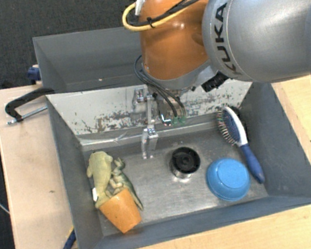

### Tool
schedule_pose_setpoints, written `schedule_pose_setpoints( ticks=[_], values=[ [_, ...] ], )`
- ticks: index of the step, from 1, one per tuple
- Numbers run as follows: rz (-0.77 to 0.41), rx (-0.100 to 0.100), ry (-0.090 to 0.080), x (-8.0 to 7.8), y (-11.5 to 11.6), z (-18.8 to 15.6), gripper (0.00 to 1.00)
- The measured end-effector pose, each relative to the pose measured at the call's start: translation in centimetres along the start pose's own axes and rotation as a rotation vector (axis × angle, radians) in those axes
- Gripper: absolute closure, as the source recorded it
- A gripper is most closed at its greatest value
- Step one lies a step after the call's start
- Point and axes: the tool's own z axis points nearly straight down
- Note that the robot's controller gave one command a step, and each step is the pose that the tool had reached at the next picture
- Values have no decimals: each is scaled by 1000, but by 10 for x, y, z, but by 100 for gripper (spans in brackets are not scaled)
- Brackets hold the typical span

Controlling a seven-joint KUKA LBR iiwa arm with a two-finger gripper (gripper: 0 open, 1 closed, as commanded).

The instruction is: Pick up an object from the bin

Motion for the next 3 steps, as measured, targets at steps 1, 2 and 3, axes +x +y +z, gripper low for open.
schedule_pose_setpoints(
  ticks=[1,2,3],
  values=[
    [-166,3,0,11,-81,115,0],
    [-344,1,-5,-3,-124,146,0],
    [-345,0,-8,-4,-123,144,100]
  ],
)
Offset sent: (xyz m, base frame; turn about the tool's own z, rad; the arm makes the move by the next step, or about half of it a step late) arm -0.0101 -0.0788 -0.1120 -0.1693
